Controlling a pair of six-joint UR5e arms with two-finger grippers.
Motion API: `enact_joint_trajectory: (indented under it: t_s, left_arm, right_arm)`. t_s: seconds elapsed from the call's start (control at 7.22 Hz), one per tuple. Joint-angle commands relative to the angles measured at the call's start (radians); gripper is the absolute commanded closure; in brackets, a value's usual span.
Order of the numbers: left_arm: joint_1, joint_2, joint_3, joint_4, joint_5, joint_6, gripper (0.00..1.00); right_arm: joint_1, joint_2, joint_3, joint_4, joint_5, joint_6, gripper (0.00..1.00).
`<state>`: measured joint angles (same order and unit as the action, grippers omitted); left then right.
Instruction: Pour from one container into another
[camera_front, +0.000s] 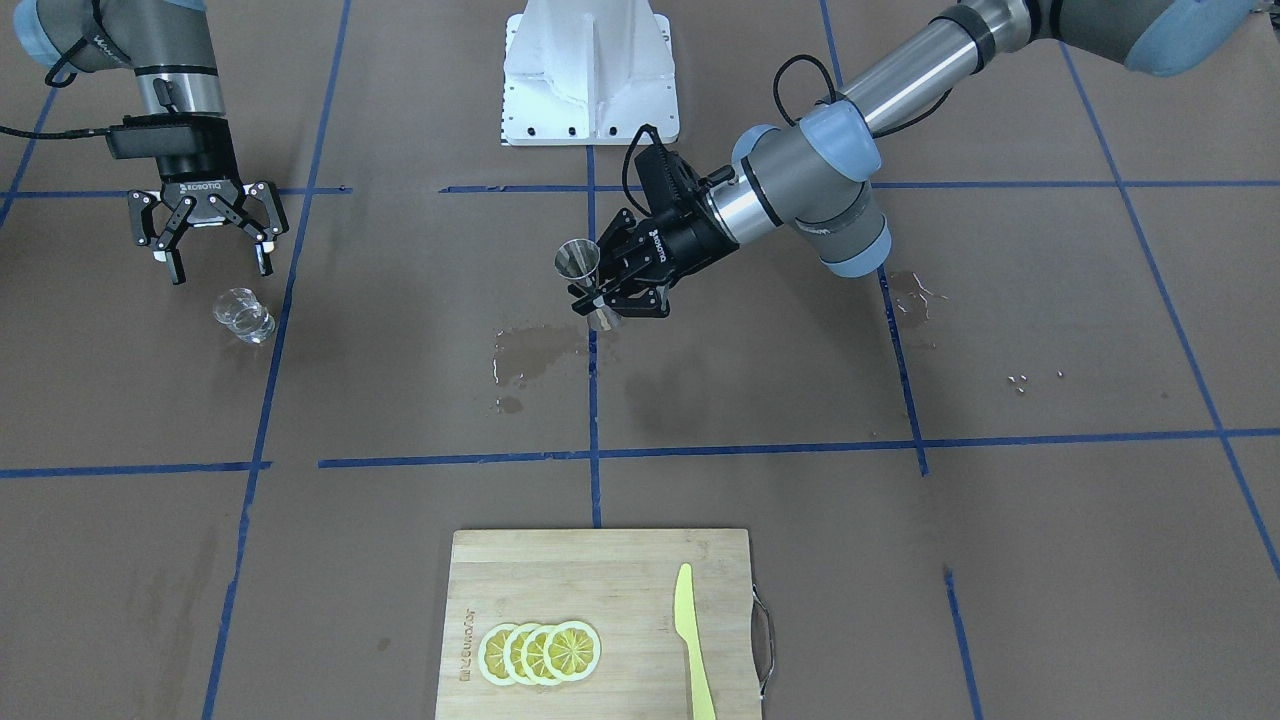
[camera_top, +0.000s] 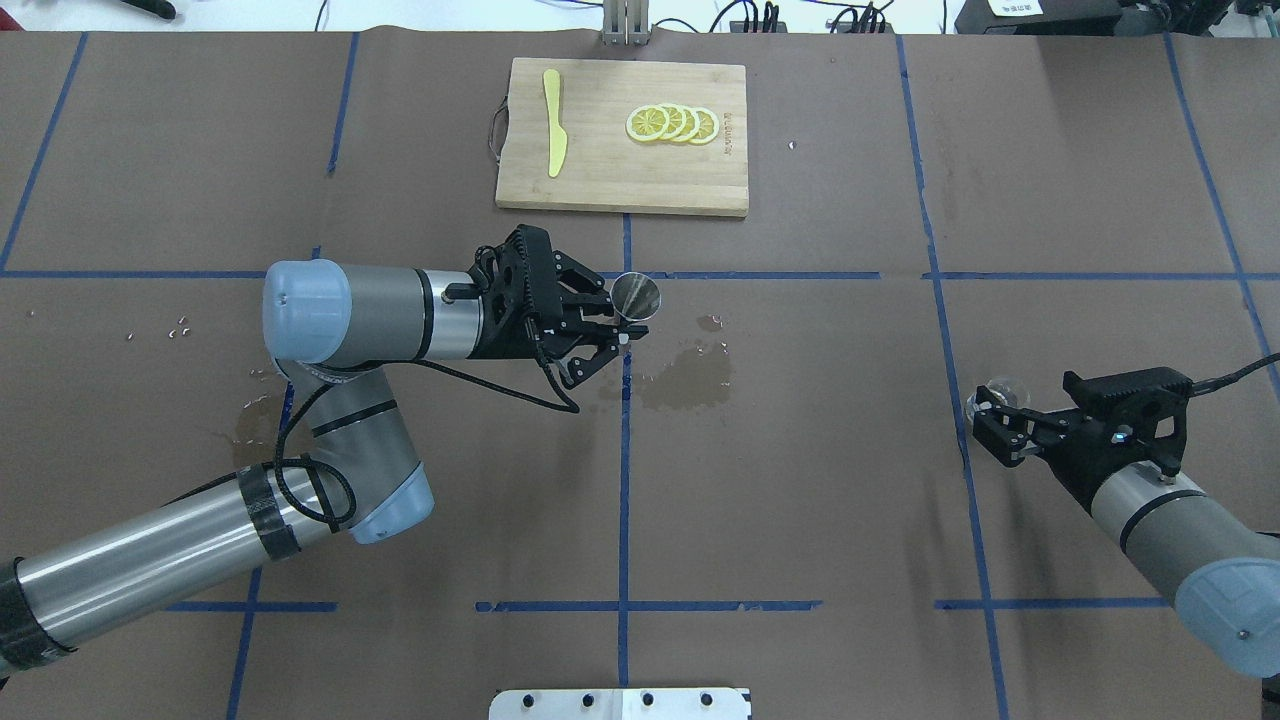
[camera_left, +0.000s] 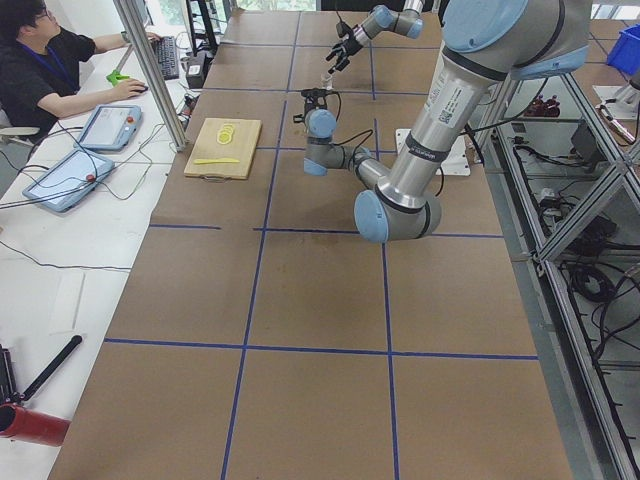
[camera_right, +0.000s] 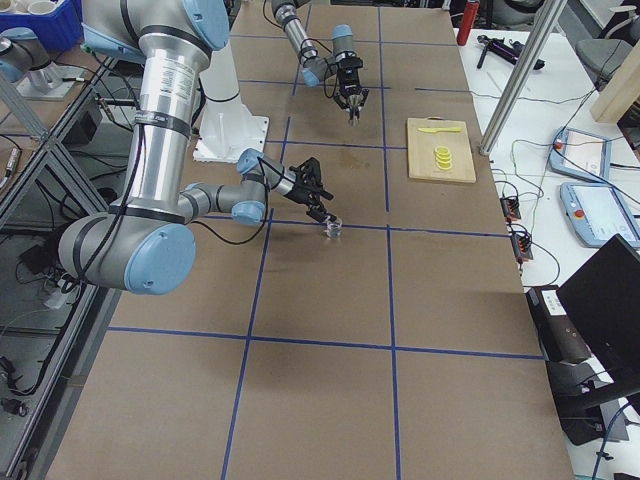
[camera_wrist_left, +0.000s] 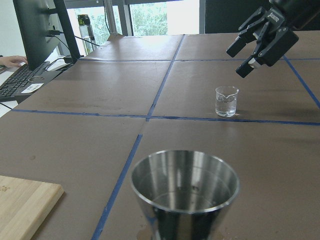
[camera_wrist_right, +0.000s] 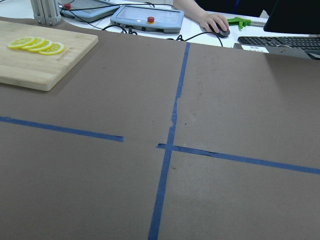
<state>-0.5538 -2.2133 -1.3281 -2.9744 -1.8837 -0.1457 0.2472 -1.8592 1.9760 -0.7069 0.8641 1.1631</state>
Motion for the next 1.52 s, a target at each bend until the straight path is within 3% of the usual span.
enact_joint_trajectory:
  t_s: [0.0, 0.55, 0.83, 1.39]
  left_arm:
    - [0.000, 0.001, 0.000, -0.002, 0.000, 0.000, 1.00]
    - [0.000, 0.003, -0.003, -0.005, -0.002, 0.000, 1.00]
    - [0.000, 0.004, -0.003, -0.005, 0.000, 0.000, 1.00]
    - [0.000, 0.006, -0.003, -0.006, -0.002, 0.002, 1.00]
  right_arm:
    - [-0.064, 0.001, -0.049, 0.023, -0.161, 0.038, 0.01]
    - [-0.118, 0.026, -0.172, 0.130, -0.264, 0.072, 0.01]
    - [-0.120, 0.090, -0.254, 0.132, -0.284, 0.072, 0.01]
    - [-0.124, 0.159, -0.325, 0.132, -0.322, 0.072, 0.04]
